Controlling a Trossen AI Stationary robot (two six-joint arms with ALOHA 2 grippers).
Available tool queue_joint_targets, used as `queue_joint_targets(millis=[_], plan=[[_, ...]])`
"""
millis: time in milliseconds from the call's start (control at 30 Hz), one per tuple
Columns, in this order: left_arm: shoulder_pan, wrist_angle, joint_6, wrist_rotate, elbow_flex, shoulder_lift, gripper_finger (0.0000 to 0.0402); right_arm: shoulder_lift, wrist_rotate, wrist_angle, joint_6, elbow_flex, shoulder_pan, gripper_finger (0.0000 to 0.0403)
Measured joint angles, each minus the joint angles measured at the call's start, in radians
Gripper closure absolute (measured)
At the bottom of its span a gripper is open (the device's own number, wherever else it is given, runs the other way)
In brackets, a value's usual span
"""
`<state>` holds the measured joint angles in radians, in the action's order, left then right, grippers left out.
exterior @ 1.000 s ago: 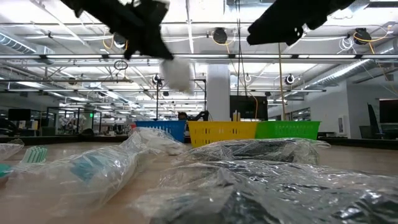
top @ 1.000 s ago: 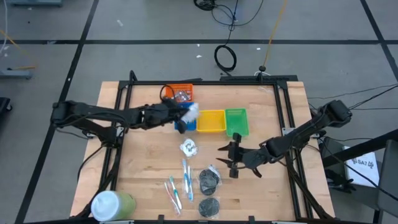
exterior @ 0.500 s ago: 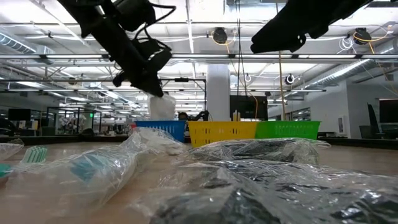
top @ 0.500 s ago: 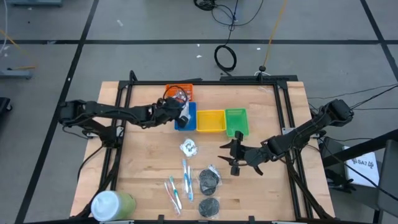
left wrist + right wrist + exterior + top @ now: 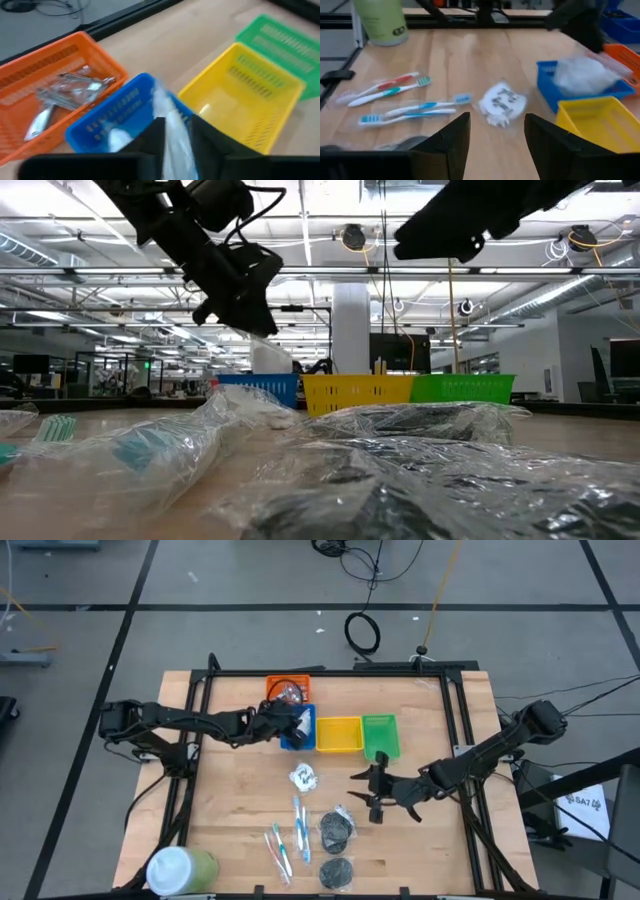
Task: Pick & Place Travel size toiletries
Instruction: Put the right vanity pack into the blue basket, then put the vanity pack into the blue basket
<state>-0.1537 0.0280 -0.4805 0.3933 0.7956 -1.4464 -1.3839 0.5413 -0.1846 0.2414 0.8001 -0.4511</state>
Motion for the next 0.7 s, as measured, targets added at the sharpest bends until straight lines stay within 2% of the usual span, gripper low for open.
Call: queue_joint_targets(millis=[67, 167, 300, 400, 467, 700], plan=[[-0.005, -0.028, 0.003, -0.030, 0.000, 0.001, 0.0271, -0.040, -0.023, -0.086, -0.056, -0.005, 0.001, 0.0221], [-0.010, -0.048, 0.011, -0.084, 0.000, 0.001, 0.0205, -0.149, -0.087, -0.319, -0.147, -0.013, 0.014, 0.0209], [-0.012, -0.085, 0.077, -0.185, 0.000, 0.048, 0.0134, -0.286, -0.176, -0.523, -0.175, -0.008, 0.055, 0.0195], [-0.001, -0.078, 0.070, -0.253, 0.002, 0.116, 0.0101, -0.361, -0.176, -0.473, -0.167, 0.029, 0.110, 0.0185], [0.015, -0.081, 0.059, -0.262, 0.002, 0.158, 0.0086, -0.421, -0.179, -0.418, -0.191, 0.093, 0.148, 0.0177], [0.081, -0.004, 0.091, -0.193, 0.002, 0.262, 0.0071, -0.594, -0.192, -0.082, -0.217, 0.360, 0.240, 0.0136]])
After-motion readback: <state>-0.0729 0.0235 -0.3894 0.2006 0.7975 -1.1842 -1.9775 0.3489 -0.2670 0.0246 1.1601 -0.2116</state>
